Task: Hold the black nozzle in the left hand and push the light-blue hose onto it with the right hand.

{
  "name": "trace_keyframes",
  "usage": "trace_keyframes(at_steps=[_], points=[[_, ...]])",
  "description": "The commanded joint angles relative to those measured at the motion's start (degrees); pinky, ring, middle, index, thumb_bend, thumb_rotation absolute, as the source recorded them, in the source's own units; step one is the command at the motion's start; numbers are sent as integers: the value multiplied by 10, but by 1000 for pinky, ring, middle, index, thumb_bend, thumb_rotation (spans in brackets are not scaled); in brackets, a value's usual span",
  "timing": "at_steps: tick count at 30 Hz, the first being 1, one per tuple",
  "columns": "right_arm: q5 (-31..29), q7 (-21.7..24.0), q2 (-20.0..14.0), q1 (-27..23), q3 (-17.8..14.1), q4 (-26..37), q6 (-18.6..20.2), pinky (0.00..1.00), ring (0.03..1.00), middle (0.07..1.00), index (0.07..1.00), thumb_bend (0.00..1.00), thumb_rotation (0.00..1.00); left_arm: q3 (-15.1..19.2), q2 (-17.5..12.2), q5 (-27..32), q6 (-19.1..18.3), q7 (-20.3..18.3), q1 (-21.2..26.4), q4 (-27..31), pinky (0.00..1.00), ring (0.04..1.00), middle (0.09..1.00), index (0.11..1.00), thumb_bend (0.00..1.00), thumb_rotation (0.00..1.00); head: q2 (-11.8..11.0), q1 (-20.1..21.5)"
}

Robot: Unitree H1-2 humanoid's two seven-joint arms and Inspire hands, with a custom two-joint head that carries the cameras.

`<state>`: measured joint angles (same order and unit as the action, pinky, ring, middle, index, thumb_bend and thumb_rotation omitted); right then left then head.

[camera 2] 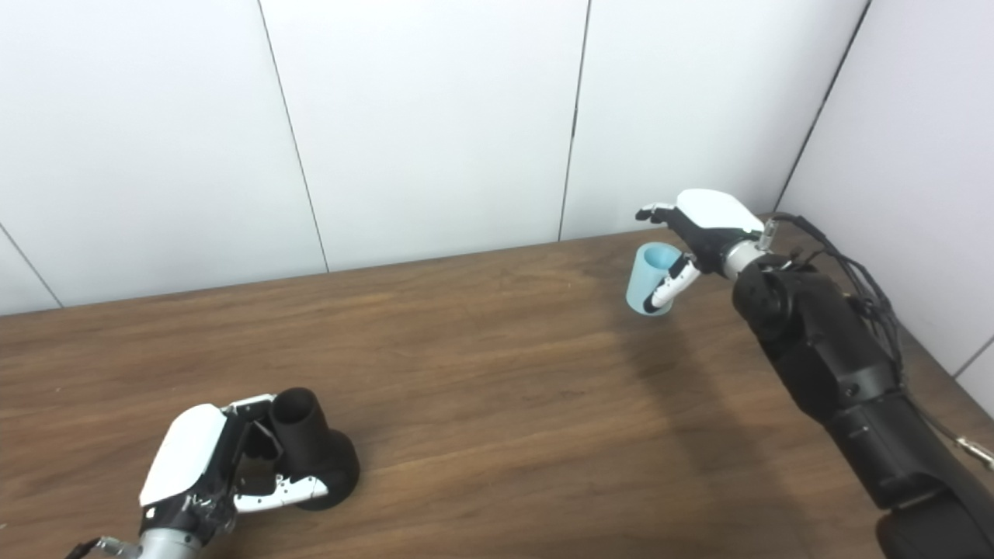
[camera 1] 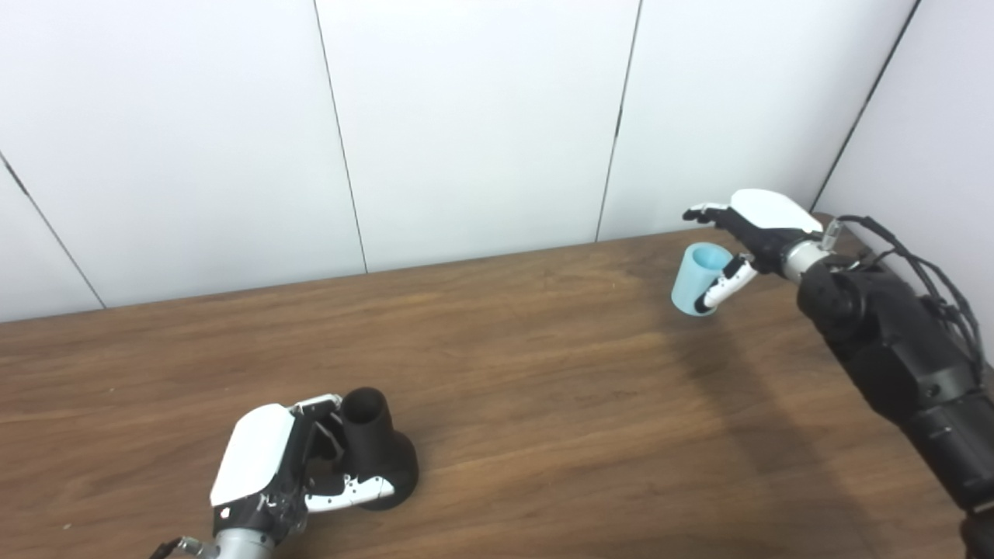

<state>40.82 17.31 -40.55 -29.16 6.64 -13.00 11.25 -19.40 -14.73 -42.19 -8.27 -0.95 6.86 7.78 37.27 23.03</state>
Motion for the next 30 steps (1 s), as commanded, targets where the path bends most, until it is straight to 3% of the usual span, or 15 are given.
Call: trace_keyframes(at_steps=[1, 3, 6, 9, 13, 30], points=[[-2, -18, -17, -19, -11, 21, 0, 632, 759, 833, 837, 967, 175, -11, -7, 1, -13, -40, -20, -13, 474, 409, 447, 485, 504, 0, 1, -1], [-6, -17, -16, -18, -12, 26, 0, 605, 737, 821, 833, 965, 170, -11, -6, 0, -15, -41, -20, -12, 471, 412, 451, 484, 505, 0, 1, -2], [-15, -12, -16, -15, -12, 32, 1, 449, 597, 716, 817, 981, 170, -13, -7, -5, -19, -43, -20, -11, 490, 432, 465, 485, 505, 0, 1, -3], [-19, -6, -17, -16, -9, 23, 5, 604, 713, 764, 811, 976, 170, -12, -7, -3, -15, -42, -20, -11, 481, 416, 453, 483, 505, 0, 2, -4], [-20, 0, -17, -15, -5, 18, 12, 663, 752, 795, 805, 971, 161, -11, -9, 1, -10, -41, -20, -12, 496, 443, 475, 481, 505, 0, 3, -3], [-17, 11, -21, -10, 15, 24, 26, 637, 725, 800, 786, 938, 143, -10, -16, 5, -7, -45, -22, -7, 492, 454, 482, 480, 505, 0, 11, -2]])
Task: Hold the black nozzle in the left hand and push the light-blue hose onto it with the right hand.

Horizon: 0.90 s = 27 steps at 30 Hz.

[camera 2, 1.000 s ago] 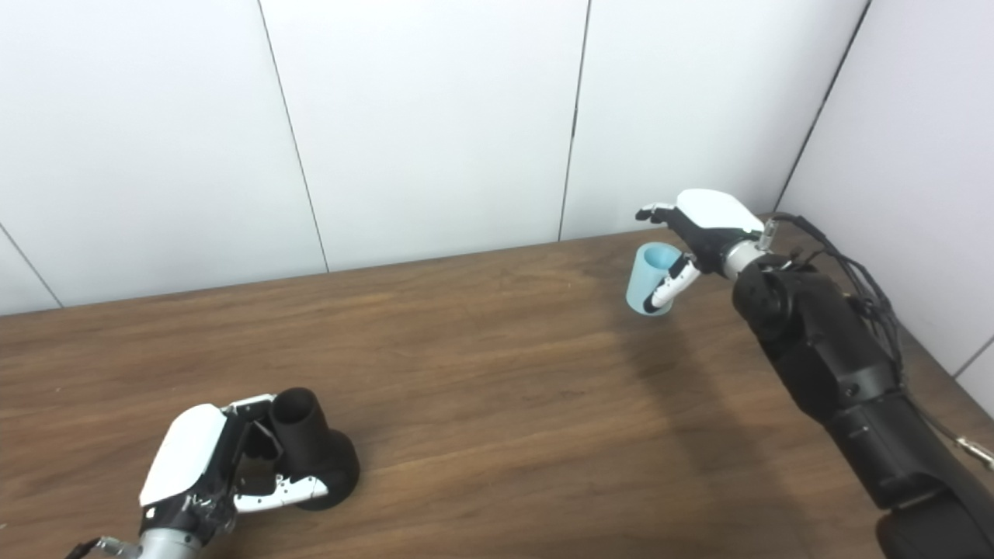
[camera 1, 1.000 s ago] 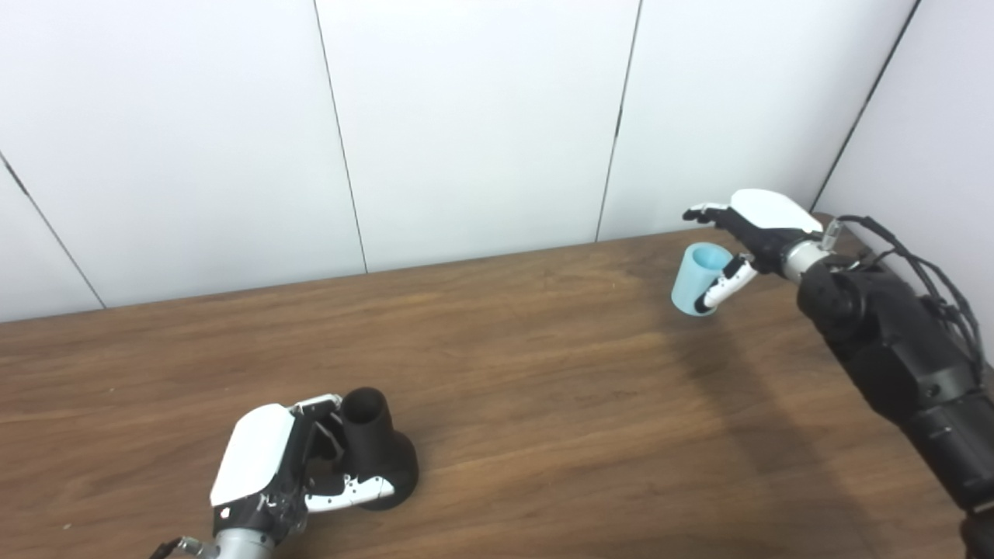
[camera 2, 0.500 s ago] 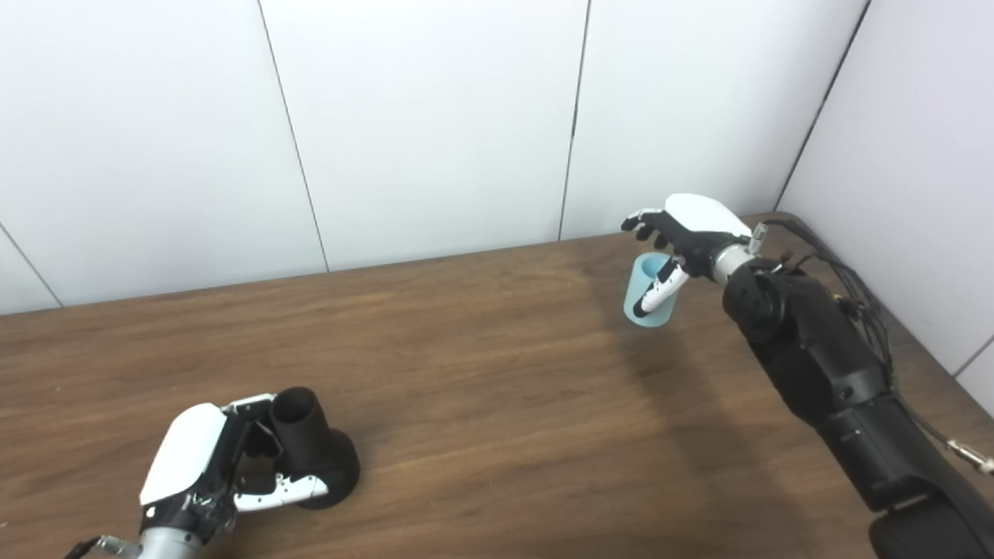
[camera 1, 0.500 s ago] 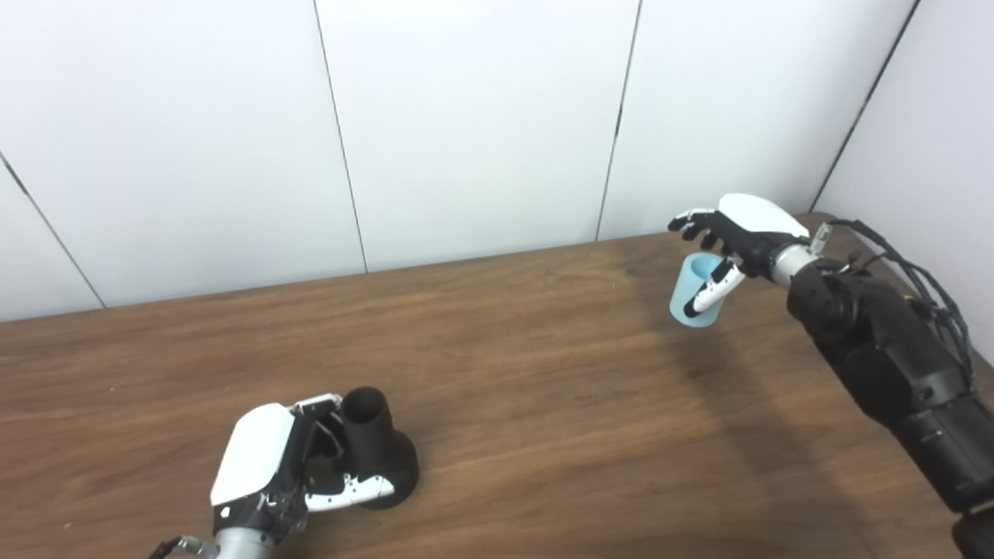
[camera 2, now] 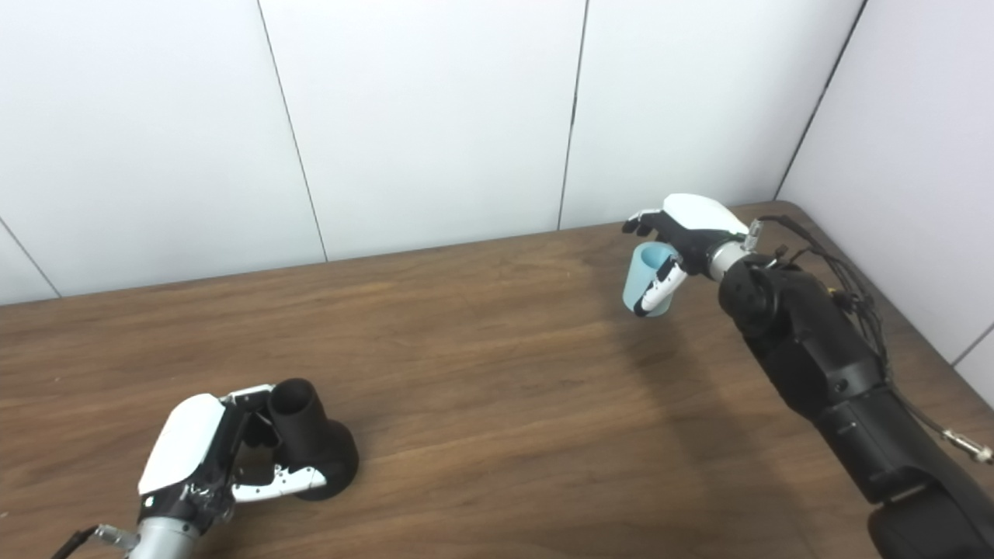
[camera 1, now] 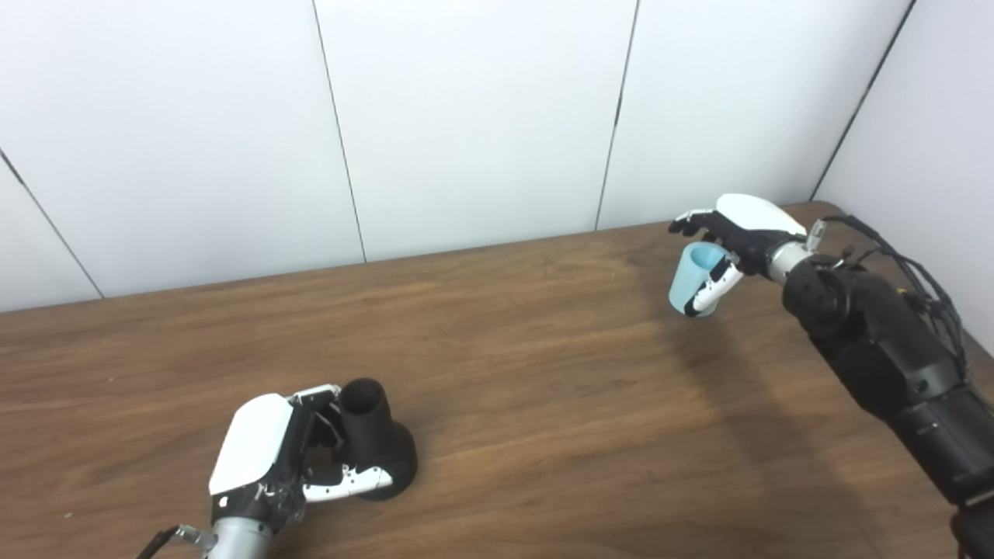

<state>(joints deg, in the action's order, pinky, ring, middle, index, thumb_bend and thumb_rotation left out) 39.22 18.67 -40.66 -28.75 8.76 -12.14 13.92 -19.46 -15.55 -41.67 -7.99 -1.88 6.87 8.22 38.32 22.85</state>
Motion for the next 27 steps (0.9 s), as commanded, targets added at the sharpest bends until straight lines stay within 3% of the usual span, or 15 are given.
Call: trace_keyframes(at_steps=[1, 7, 11, 13, 20, 27], points=[[-1, -3, -20, -14, -6, 16, -2, 638, 724, 797, 781, 938, 142, -9, -8, 1, -9, -35, -22, -11, 495, 453, 484, 479, 505, 0, 1, 0], [-4, -9, -16, -14, -4, 6, -9, 650, 725, 784, 757, 940, 118, -7, -7, 1, -11, -36, -21, -13, 448, 410, 443, 488, 504, 0, 2, -3], [-2, -16, -17, -15, 0, -2, -23, 659, 726, 778, 731, 946, 106, -7, -8, 3, -10, -38, -21, -12, 461, 422, 463, 484, 505, 0, 3, -2], [7, -23, -20, -17, 7, -9, -35, 632, 689, 739, 677, 933, 72, -6, -9, 4, -7, -38, -20, -13, 456, 423, 462, 483, 505, 0, 3, -1], [20, -21, -23, -25, 21, -25, -37, 583, 624, 653, 636, 885, 5, -3, -8, 4, 1, -29, -21, -15, 431, 408, 466, 478, 505, 0, 4, 1], [17, -28, -19, -27, 19, -34, -38, 555, 578, 641, 616, 876, 0, 0, -8, -2, -9, -37, -21, -11, 430, 403, 471, 478, 504, 0, 5, 0]])
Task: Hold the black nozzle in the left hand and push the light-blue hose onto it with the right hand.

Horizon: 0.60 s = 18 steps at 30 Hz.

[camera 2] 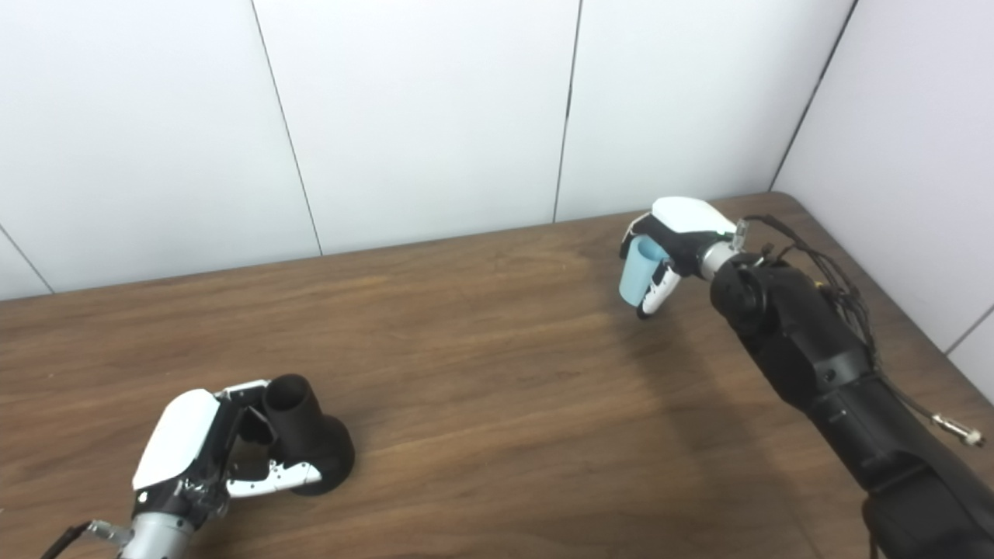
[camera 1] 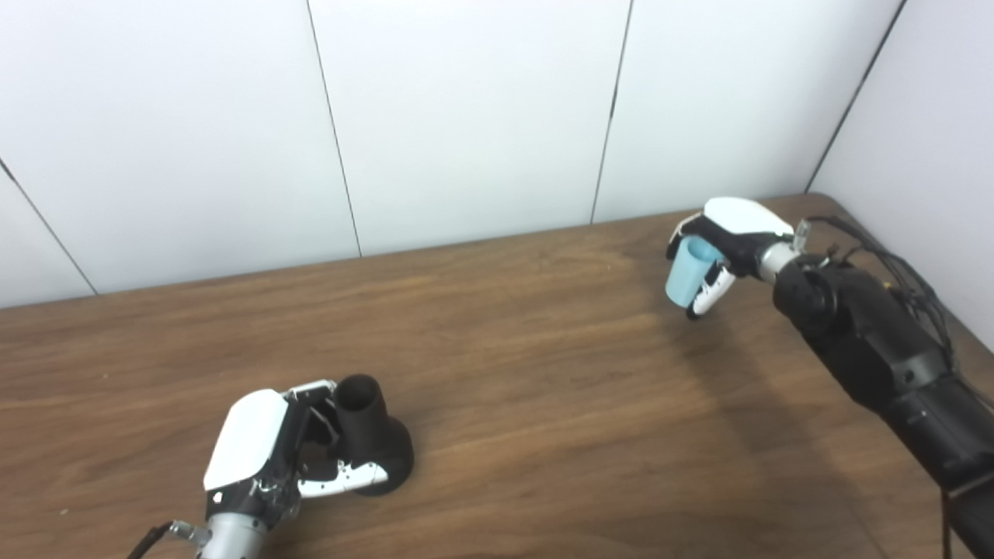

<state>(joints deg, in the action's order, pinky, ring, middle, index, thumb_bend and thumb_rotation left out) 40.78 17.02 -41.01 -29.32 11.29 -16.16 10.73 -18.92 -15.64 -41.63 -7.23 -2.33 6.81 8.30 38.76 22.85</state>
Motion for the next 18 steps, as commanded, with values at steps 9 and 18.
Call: trace_keyframes(at_steps=[9, 18], points=[[21, -51, -13, -20, 0, -11, -15, 523, 545, 596, 491, 524, 117, 0, -6, -2, -28, -44, -19, -4, 418, 373, 440, 483, 501, 0, 3, 1], [14, -92, -8, -8, -10, -1, -27, 358, 435, 544, 446, 498, 0, -1, -4, 2, -20, -39, -20, -5, 436, 407, 464, 482, 504, 0, 6, 1]])
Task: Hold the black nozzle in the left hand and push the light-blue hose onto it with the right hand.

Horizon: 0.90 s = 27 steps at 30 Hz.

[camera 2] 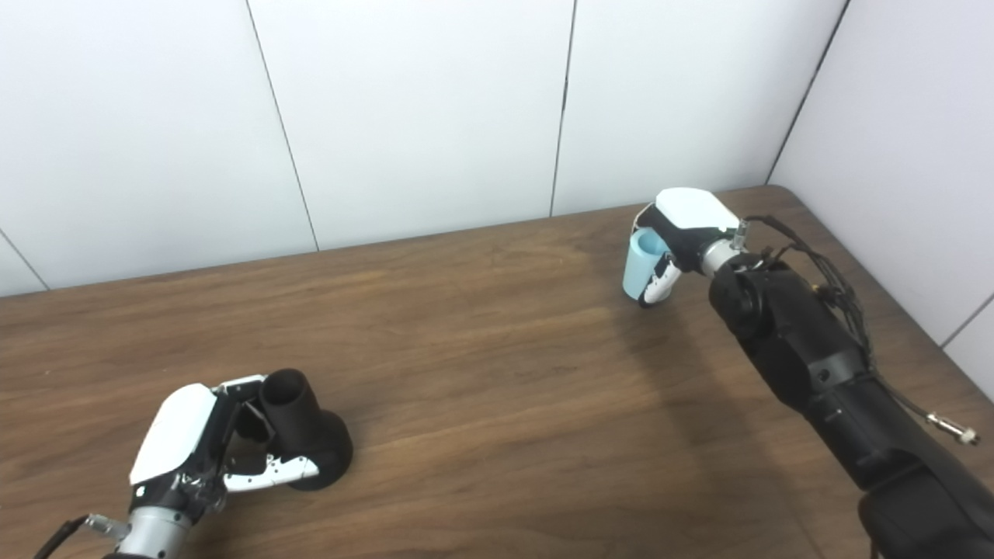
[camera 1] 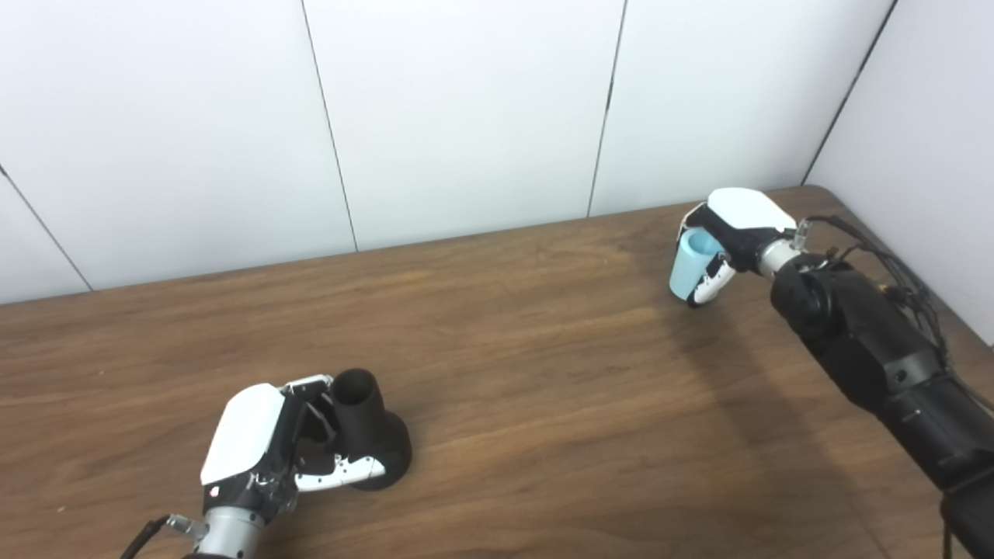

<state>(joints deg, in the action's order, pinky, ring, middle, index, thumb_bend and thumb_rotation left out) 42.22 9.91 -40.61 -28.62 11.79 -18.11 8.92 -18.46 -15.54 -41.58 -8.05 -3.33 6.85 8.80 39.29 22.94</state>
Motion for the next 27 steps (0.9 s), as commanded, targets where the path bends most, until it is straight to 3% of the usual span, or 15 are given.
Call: trace_keyframes(at_steps=[1, 11, 18, 27], points=[[0, -23, -13, -14, -15, 25, -8, 362, 430, 539, 447, 499, 0, -6, -5, 2, -9, -27, -21, -11, 433, 403, 463, 482, 504, 0, 1, 0], [-1, -14, -16, 9, -29, 119, -9, 348, 415, 533, 466, 499, 0, -12, 4, -6, -16, -27, -25, -9, 460, 417, 476, 482, 504, 0, 0, -25], [-8, 70, 11, 36, -44, 311, 61, 348, 402, 531, 476, 498, 0, -19, 16, -19, -26, -27, -29, -8, 467, 455, 467, 489, 504, 0, 0, -65], [-62, 151, 80, 34, -49, 437, 105, 347, 407, 545, 478, 496, 0, -31, 33, -34, -28, -17, -32, -16, 406, 397, 419, 492, 501, 0, 0, -127]])
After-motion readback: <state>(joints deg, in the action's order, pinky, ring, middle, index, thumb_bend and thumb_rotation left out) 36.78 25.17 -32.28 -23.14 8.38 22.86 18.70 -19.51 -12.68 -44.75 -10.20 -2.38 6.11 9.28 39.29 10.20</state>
